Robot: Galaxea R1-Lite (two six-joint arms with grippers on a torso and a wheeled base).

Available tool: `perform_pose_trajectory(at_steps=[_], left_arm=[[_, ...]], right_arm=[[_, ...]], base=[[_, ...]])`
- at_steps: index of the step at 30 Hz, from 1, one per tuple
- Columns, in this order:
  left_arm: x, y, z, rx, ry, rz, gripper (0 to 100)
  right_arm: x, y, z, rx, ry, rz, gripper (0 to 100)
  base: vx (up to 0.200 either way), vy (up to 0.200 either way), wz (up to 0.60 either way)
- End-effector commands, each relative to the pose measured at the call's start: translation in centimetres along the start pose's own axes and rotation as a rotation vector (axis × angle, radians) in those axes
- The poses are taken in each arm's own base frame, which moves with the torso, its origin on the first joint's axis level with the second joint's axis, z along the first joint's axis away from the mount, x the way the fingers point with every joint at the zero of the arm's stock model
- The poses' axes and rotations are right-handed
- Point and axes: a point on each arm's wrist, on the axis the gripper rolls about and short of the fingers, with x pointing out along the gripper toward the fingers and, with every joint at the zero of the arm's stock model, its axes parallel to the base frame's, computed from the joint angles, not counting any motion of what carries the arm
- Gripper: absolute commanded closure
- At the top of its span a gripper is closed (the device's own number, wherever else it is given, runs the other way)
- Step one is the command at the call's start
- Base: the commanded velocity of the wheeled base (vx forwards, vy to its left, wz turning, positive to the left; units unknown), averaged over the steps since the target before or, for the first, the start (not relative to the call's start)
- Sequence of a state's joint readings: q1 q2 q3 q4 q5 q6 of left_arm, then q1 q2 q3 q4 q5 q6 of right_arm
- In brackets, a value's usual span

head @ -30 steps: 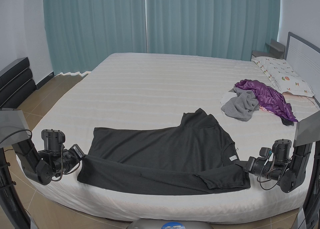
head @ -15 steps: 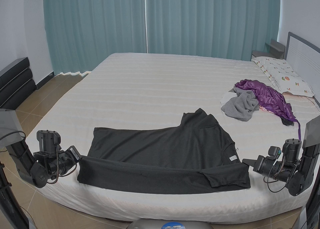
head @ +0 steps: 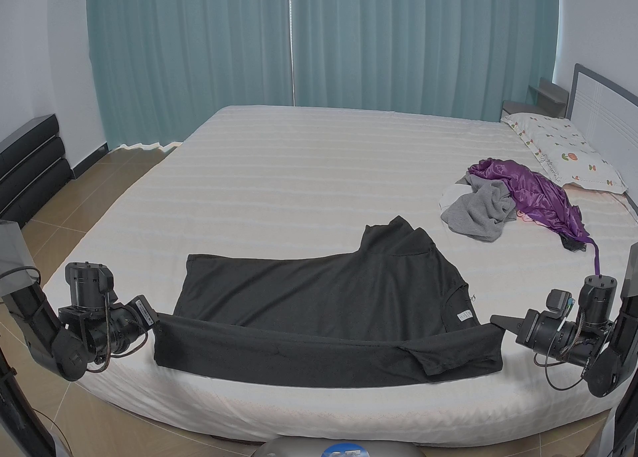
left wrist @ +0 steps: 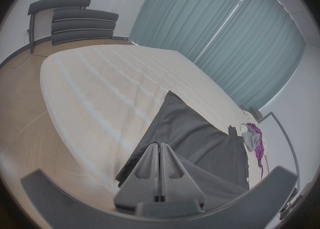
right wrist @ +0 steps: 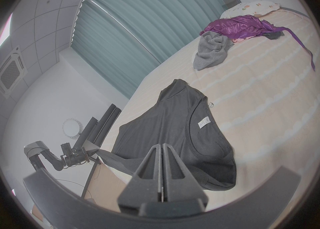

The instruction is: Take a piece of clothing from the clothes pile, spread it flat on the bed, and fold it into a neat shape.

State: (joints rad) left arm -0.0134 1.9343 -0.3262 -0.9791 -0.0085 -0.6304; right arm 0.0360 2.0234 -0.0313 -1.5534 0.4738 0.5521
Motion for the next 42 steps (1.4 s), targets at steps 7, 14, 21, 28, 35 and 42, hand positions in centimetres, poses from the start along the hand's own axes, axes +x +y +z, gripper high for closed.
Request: perform_pose_trajectory(at_steps=[7,14,21,28,35,42], left_arm=[[-0.2,0.2,-0.4,0.032,0.014,0.007,100],[0.4,0.5,-0.4,0.027,0.018,0.023,100],[1.1,0.7,-0.6,0.027,0.031,0.033,100],[3.4,0.8,-0.7,0.025,0.05,0.044,100],[5.8,0.9,-1.0,0.024,0.065,0.052,100],[7.6,0.9,-1.1,0.023,0.069,0.054,100]], right_arm=[[-0.1,0.3,0.3,-0.014,-0.018,0.016,100],[0.4,0.6,1.0,-0.023,-0.046,0.035,100],[1.0,0.2,0.5,-0.013,-0.019,0.026,100],[2.8,-0.9,0.7,-0.006,-0.013,0.013,100],[5.0,-2.1,0.7,0.004,0.005,0.0,100],[7.2,-3.3,1.1,0.019,0.022,-0.018,100]], base=[[0.0,0.0,0.0],[0.0,0.0,0.0],[0.0,0.0,0.0],[0.0,0.0,0.0],[0.0,0.0,0.0],[0.0,0.0,0.0]])
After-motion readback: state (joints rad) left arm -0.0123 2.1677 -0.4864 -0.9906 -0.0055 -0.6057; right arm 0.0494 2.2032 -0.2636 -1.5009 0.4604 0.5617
